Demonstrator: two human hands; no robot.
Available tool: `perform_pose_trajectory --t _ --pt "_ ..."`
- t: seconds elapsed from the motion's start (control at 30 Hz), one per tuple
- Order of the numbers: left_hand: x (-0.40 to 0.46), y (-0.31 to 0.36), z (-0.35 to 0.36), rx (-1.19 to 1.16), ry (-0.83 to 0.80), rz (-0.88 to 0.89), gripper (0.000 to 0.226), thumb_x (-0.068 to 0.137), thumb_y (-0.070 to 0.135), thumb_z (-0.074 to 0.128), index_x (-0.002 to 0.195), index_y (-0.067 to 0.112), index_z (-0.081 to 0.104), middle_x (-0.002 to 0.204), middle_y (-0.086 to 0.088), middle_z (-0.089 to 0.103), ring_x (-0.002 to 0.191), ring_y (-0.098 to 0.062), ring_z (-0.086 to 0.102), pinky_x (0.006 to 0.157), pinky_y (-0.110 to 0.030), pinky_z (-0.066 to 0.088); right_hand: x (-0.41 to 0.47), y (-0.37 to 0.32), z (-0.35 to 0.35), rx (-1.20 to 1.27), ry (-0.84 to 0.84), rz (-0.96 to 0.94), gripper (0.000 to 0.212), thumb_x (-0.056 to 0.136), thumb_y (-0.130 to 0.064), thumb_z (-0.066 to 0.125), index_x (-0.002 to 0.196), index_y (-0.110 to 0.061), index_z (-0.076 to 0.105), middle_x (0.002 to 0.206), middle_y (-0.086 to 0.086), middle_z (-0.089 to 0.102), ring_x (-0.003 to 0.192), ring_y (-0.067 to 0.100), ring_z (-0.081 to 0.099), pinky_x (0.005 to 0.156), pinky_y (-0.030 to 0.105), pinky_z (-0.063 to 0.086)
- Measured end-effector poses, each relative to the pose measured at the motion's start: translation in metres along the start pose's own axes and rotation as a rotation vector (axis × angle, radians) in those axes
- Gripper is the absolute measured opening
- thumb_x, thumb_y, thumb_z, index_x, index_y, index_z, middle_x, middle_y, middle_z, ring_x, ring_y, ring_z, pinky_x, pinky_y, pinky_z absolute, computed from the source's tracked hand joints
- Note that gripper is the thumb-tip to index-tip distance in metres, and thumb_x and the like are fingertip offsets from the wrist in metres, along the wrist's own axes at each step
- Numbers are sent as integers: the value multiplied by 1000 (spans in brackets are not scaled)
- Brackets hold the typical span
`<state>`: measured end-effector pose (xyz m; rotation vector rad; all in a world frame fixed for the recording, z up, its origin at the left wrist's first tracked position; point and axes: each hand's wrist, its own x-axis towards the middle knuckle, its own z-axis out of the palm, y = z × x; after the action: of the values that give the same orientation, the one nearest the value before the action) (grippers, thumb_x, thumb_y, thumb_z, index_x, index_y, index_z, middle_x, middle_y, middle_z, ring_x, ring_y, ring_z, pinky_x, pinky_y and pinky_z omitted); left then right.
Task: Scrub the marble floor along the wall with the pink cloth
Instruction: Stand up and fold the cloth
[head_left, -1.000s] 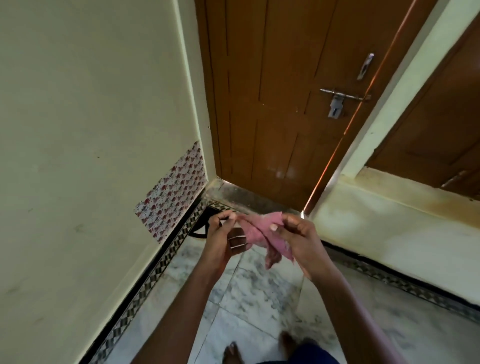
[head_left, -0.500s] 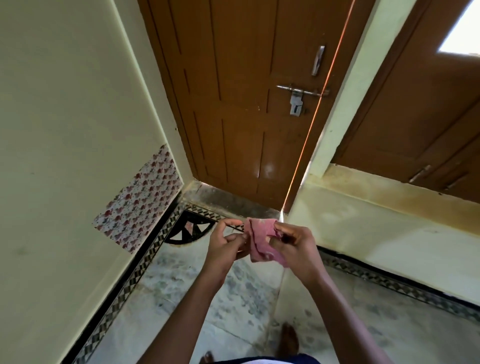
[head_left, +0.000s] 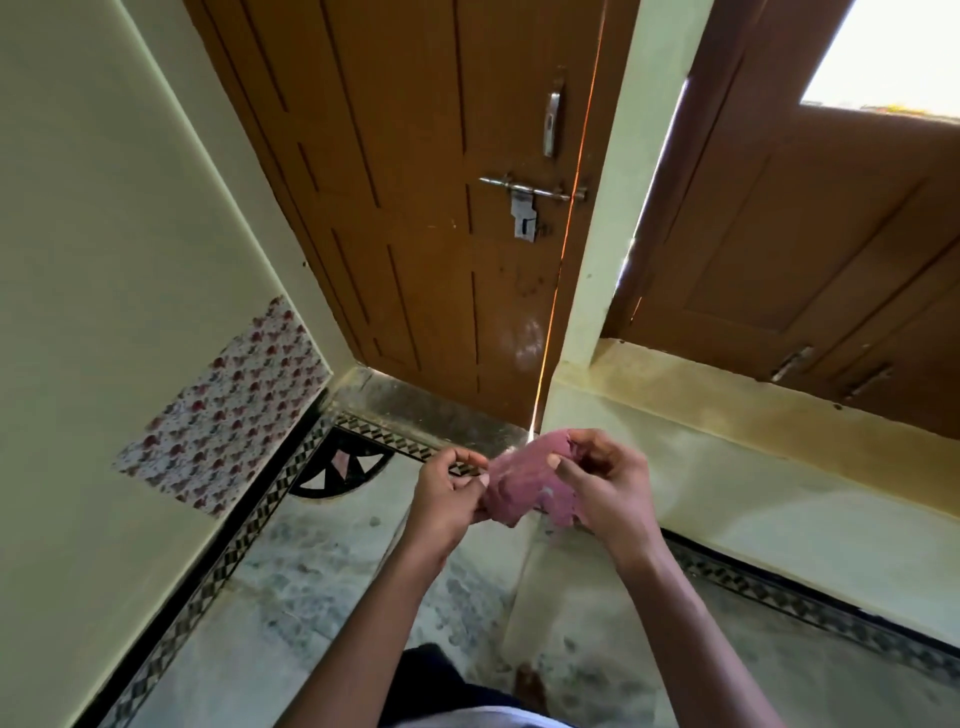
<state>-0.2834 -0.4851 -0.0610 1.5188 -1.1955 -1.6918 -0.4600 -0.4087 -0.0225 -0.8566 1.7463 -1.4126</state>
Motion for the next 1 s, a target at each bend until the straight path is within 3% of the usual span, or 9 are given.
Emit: perform_pose_trajectory --t 0.1,0.2,0.33,0.53,0.73,0.8,0.87,0.93,1.0 --pt "7 14 16 -19 9 65 18 102 -2 65 101 14 73 97 -16 82 96 -29 81 75 -38 67 19 -1 -21 32 30 7 31 89 -1 84 110 -19 70 81 10 76 74 14 76 56 31 63" --pt "21 27 31 -47 42 102 26 102 -2 65 98 17 82 98 -9 83 101 -27 80 78 -36 67 41 1 -35 -1 24 0 41 85 -4 88 118 -24 73 84 7 79 81 16 78 63 36 67" --pt "46 37 46 -20 64 200 14 95 10 79 100 21 86 96 -1 85 98 -21 81 82 -42 68 73 1 -45 -80 4 1 40 70 0 96 104 -15 81 84 -8 83 82 9 80 71 20 63" --pt "86 59 68 255 10 373 26 87 9 86 109 23 84 102 11 83 97 -4 77 85 -21 63 115 16 -54 -260 91 -40 42 72 10 90 88 -27 81 85 -6 81 76 12 80 68 38 69" --pt "142 70 95 514 -78 545 12 94 10 79 97 22 79 106 10 68 100 1 65 80 -4 48 154 31 -61 -409 179 -81 39 85 0 85 77 -35 70 102 -3 64 97 4 62 72 15 55" --pt "162 72 110 566 -132 571 7 97 11 77 96 18 75 115 9 57 106 0 61 88 -7 50 170 37 -72 -386 155 -35 26 91 -1 79 83 -24 70 110 -5 66 106 4 63 80 20 59" --pt "178 70 122 578 -233 550 11 100 14 72 97 24 70 122 13 58 115 -6 63 96 -24 56 183 43 -84 -297 95 57 19 96 -1 73 89 -17 68 111 -1 74 103 12 71 83 32 65" --pt "194 64 138 514 -324 485 21 105 20 66 97 39 62 119 14 68 114 -7 67 92 -36 59 198 48 -100 -200 30 132 17 99 1 70 92 -14 66 98 9 77 90 22 75 78 41 65" --pt "207 58 158 462 -361 435 20 108 24 61 99 41 57 104 13 70 99 1 66 83 -33 55 212 53 -116 -156 -17 175 15 101 -3 69 94 -15 63 87 15 75 78 22 73 70 39 63"
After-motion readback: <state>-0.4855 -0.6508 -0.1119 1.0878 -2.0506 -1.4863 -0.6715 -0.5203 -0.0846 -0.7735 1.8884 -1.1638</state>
